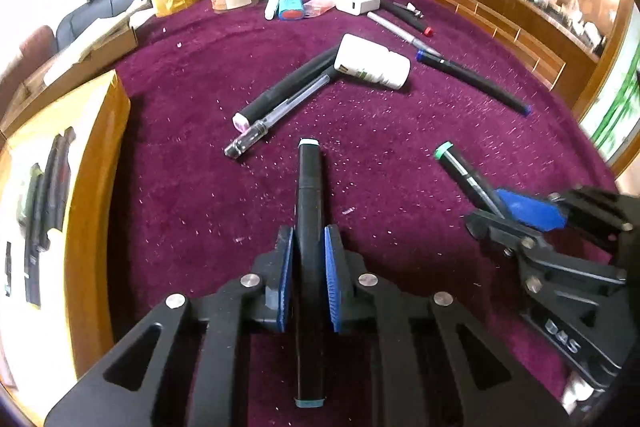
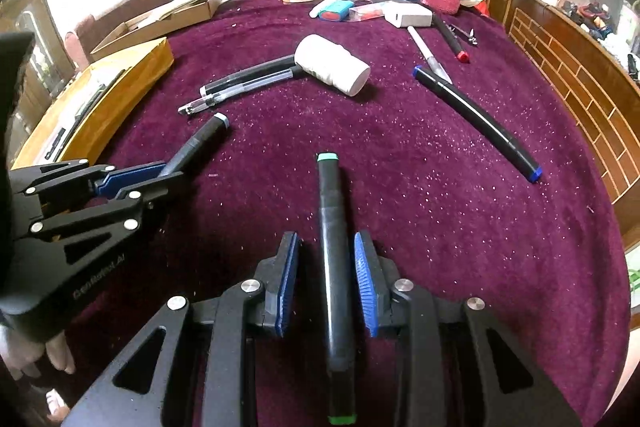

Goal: Organize rigid objects
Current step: 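Lower both markers into the tray and open both tools, then grasp the white pill bottle with the right tool while the left tool grasps a black marker, then set the marker and pill bottle in the tray and open both tools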

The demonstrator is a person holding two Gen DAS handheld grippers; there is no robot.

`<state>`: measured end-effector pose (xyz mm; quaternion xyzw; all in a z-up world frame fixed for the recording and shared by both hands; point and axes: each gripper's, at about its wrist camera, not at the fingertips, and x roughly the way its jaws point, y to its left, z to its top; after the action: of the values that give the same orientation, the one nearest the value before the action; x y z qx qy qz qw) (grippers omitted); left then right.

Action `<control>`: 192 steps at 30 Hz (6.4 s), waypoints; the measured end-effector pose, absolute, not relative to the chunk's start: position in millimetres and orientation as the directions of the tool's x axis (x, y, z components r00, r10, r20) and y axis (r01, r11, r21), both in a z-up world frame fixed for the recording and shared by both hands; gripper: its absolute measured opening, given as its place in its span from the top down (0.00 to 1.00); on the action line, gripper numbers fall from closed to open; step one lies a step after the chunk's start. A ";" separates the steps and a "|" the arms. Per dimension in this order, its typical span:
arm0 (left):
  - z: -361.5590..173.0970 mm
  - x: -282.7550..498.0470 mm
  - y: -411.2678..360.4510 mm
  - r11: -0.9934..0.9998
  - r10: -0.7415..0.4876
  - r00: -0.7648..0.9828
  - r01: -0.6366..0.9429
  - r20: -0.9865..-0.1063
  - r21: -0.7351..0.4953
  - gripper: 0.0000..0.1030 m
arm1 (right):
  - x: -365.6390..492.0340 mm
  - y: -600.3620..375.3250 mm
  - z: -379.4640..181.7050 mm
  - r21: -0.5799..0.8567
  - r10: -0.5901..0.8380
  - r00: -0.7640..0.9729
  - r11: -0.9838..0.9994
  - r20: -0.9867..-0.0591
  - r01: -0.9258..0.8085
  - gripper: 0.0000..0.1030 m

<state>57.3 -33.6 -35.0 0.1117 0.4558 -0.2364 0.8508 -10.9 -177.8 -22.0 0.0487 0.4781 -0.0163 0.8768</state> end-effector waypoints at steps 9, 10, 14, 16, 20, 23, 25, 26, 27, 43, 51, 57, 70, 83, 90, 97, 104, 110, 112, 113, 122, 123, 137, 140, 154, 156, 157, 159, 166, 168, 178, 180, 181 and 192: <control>11.0 29.6 23.2 0.839 -0.468 0.491 0.508 -0.735 -0.194 0.88 | -20.6 -180.1 -4.2 0.252 0.147 0.578 0.962 -0.803 0.106 0.87; 17.5 25.5 34.0 0.833 -0.491 0.491 0.505 -0.720 -0.224 0.88 | -21.5 -176.9 0.3 0.274 0.169 0.583 0.957 -0.795 0.096 0.87; 39.4 19.8 84.1 0.823 -0.549 0.503 0.465 -0.668 -0.326 0.88 | -21.8 -151.8 22.3 0.337 0.246 0.601 0.941 -0.760 0.040 0.87; 44.5 21.3 108.1 0.833 -0.543 0.523 0.431 -0.657 -0.346 0.88 | -17.0 -130.8 34.3 0.357 0.288 0.602 0.934 -0.745 -0.005 0.87; 40.8 40.0 168.9 0.892 -0.452 0.585 0.299 -0.673 -0.340 0.88 | -0.3 -85.1 49.3 0.405 0.381 0.576 0.909 -0.723 -0.093 0.87; 27.3 56.2 206.7 0.917 -0.396 0.586 0.206 -0.707 -0.342 0.88 | 19.2 -43.5 53.2 0.428 0.433 0.546 0.892 -0.717 -0.146 0.87; 14.2 68.3 232.5 0.936 -0.343 0.576 0.138 -0.742 -0.325 0.88 | 29.5 -20.5 51.1 0.450 0.466 0.521 0.877 -0.715 -0.166 0.87; 9.2 71.0 240.2 0.939 -0.331 0.569 0.118 -0.753 -0.323 0.88 | 34.8 -9.4 49.0 0.460 0.480 0.508 0.871 -0.715 -0.175 0.87; 2.6 73.5 249.0 0.944 -0.315 0.559 0.098 -0.767 -0.316 0.88 | 41.9 4.9 44.7 0.472 0.496 0.490 0.862 -0.717 -0.183 0.87; -21.1 98.8 272.3 0.949 -0.299 0.506 0.069 -0.809 -0.308 0.87 | 94.8 121.6 -13.9 0.490 0.522 0.313 0.853 -0.794 -0.180 0.87; 12.3 80.6 289.5 0.928 -0.300 0.610 0.009 -0.734 -0.372 0.47 | 87.9 119.2 3.7 0.441 0.498 0.374 0.867 -0.782 -0.232 0.81; 35.9 68.8 265.6 0.913 -0.355 0.643 0.082 -0.679 -0.400 0.43 | 53.7 50.1 34.8 0.345 0.420 0.524 0.907 -0.741 -0.240 0.71; 39.5 78.4 129.9 0.871 -0.485 0.480 0.336 -0.731 -0.358 0.40 | 66.9 -177.5 35.5 0.071 -0.004 0.652 0.994 -0.758 0.088 0.53; 39.9 133.0 20.4 0.869 -0.371 0.479 0.481 -0.795 -0.116 0.40 | 137.3 -177.6 -17.2 -0.053 -0.013 0.601 0.997 -0.799 -0.050 0.56; 2.8 171.1 -46.0 0.842 -0.290 0.460 0.540 -0.839 0.005 0.40 | 91.4 -211.8 -12.1 0.166 0.097 0.597 0.984 -0.797 0.062 0.60; -23.7 185.7 -96.9 0.780 -0.244 0.511 0.608 -0.825 0.146 0.40 | 57.2 -238.4 -17.2 0.333 0.190 0.673 0.939 -0.714 0.088 0.59; -28.0 143.7 -73.1 0.757 -0.317 0.327 0.653 -0.890 -0.029 0.78 | 58.0 -238.2 -25.5 0.368 0.232 0.655 0.927 -0.719 0.075 0.67; -4.2 131.5 -51.7 0.788 -0.389 0.410 0.611 -0.825 -0.068 0.78 | 58.6 -236.6 -29.1 0.398 0.272 0.638 0.916 -0.720 0.058 0.67; -12.0 140.7 -58.1 0.802 -0.356 0.406 0.596 -0.842 -0.051 0.78 | 58.8 -237.3 -31.3 0.404 0.276 0.633 0.912 -0.723 0.065 0.67; -19.6 144.7 -63.7 0.803 -0.343 0.403 0.595 -0.849 -0.042 0.76 | 58.9 -237.7 -32.4 0.406 0.276 0.630 0.911 -0.725 0.068 0.67; -35.5 136.0 -87.9 0.786 -0.310 0.484 0.614 -0.818 0.065 0.74 | 59.0 -232.8 -32.1 0.369 0.246 0.637 0.927 -0.730 0.064 0.67; -35.2 139.8 -84.7 0.794 -0.327 0.463 0.607 -0.824 0.025 0.77 | 59.0 -232.2 -32.1 0.365 0.243 0.638 0.929 -0.730 0.063 0.67; 21.0 89.7 -12.3 0.828 -0.416 0.526 0.556 -0.742 -0.070 0.88 | 61.2 -228.8 -32.2 0.332 0.211 0.642 0.941 -0.737 0.071 0.68; 34.2 74.4 22.6 0.833 -0.460 0.532 0.535 -0.711 -0.138 0.88 | 62.5 -225.8 -31.2 0.299 0.179 0.632 0.950 -0.754 0.088 0.72; 37.3 50.3 210.1 0.948 -0.315 0.665 0.198 -0.677 -0.247 0.88 | 33.5 -154.3 41.7 0.386 0.280 0.663 0.922 -0.695 0.014 0.71; 26.7 51.6 231.6 0.951 -0.300 0.658 0.147 -0.691 -0.272 0.88 | 31.5 -130.1 49.6 0.378 0.302 0.659 0.925 -0.689 -0.028 0.71; 23.8 50.8 235.4 0.953 -0.291 0.657 0.135 -0.695 -0.271 0.88 | 30.3 -116.2 52.7 0.373 0.314 0.658 0.926 -0.685 -0.055 0.71; 16.6 49.8 246.8 0.955 -0.279 0.655 0.111 -0.702 -0.277 0.88 | 31.2 -88.8 57.8 0.364 0.336 0.649 0.926 -0.683 -0.096 0.71; -3.7 55.2 264.2 0.963 -0.243 0.637 0.066 -0.732 -0.262 0.88 | 39.1 -11.0 52.4 0.361 0.410 0.589 0.909 -0.696 -0.205 0.71; -10.3 60.3 268.7 0.965 -0.234 0.624 0.055 -0.746 -0.258 0.88 | 42.2 11.9 47.1 0.351 0.420 0.565 0.907 -0.711 -0.233 0.71; -10.3 61.5 267.6 0.983 -0.155 0.646 0.023 -0.747 -0.184 0.82 | 64.4 94.1 12.8 0.272 0.381 0.473 0.920 -0.795 -0.283 0.71; -6.5 57.4 269.3 0.986 -0.136 0.658 0.016 -0.740 -0.168 0.72 | 65.5 102.3 6.7 0.244 0.355 0.470 0.928 -0.808 -0.282 0.71; -5.1 56.0 271.1 0.986 -0.129 0.663 0.009 -0.737 -0.164 0.61 | 66.4 106.8 4.2 0.224 0.337 0.473 0.934 -0.814 -0.280 0.71; 15.5 43.7 280.8 0.988 -0.099 0.703 -0.014 -0.704 -0.153 0.38 | 58.6 111.7 6.3 0.191 0.292 0.511 0.952 -0.809 -0.241 0.69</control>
<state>43.7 280.8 15.5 -0.0735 0.3847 -0.0233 0.9198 58.6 111.7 6.3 0.0270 0.4702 0.1534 0.8687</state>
